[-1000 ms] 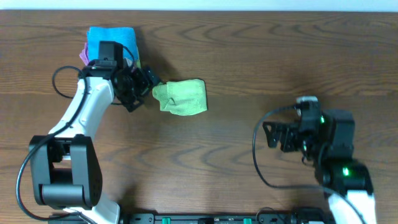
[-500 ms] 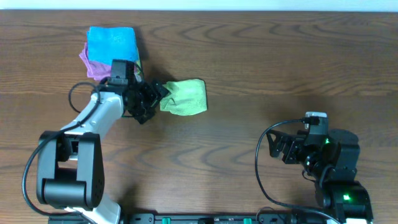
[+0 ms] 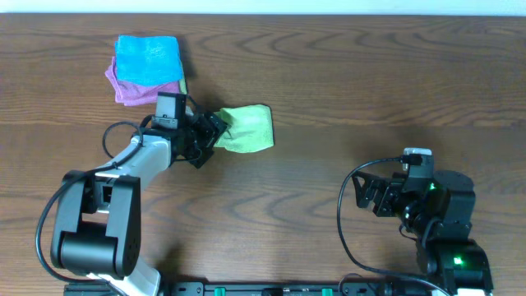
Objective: Fold the cloth
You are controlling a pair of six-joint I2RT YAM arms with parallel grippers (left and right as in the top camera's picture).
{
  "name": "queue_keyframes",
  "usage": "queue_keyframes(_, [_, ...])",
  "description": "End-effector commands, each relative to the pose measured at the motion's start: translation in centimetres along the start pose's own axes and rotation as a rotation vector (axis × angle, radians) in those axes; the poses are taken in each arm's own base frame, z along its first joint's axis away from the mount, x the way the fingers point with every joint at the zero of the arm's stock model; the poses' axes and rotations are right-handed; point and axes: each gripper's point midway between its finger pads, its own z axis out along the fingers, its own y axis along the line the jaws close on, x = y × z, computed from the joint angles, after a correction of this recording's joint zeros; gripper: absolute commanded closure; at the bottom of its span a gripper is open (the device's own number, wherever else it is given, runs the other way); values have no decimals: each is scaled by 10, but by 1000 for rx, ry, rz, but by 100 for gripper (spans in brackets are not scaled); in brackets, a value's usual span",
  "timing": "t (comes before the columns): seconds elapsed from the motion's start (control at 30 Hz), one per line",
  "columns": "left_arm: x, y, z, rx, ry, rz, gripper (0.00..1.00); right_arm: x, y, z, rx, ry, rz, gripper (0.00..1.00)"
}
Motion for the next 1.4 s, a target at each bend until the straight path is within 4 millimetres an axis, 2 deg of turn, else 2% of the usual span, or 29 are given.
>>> queue_keyframes(0.0, [3, 6, 12, -24, -2, -17, 14, 1, -1, 0, -1, -1, 21, 1])
queue_keyframes(0.17, [-1, 8, 19, -21, -12, -21, 26, 1, -1, 0, -1, -1, 21, 1])
queue_keyframes(0.23, [-5, 8, 20, -25, -33, -15, 34, 1, -1, 0, -1, -1, 21, 1])
queue_keyframes(0.57, [-11, 12, 35, -14, -40, 46, 53, 1, -1, 0, -1, -1, 21, 1])
queue_keyframes(0.67, [-13, 13, 41, -6, -36, 79, 62, 1, -1, 0, -1, -1, 21, 1])
queue_keyframes(0.8, [-16, 4, 45, 45, -40, 143, 79, 1, -1, 0, -1, 0, 21, 1])
queue_keyframes(0.87, [-19, -1, 45, 59, -54, 161, 94, 1, -1, 0, -1, -1, 21, 1])
queue_keyframes(0.97, [-22, -7, 44, 83, -68, 178, 94, 1, -1, 0, -1, -1, 21, 1])
queue_keyframes(1.03, [-24, -16, 43, 119, -74, 195, 94, 1, -1, 0, -1, -1, 21, 1])
queue_keyframes(1.13, [-25, -40, 38, 203, -62, 199, 94, 1, -1, 0, -1, -1, 21, 1])
queue_keyframes(1.37, [-51, -123, 6, 339, -106, 256, 94, 1, -1, 0, -1, -1, 21, 1])
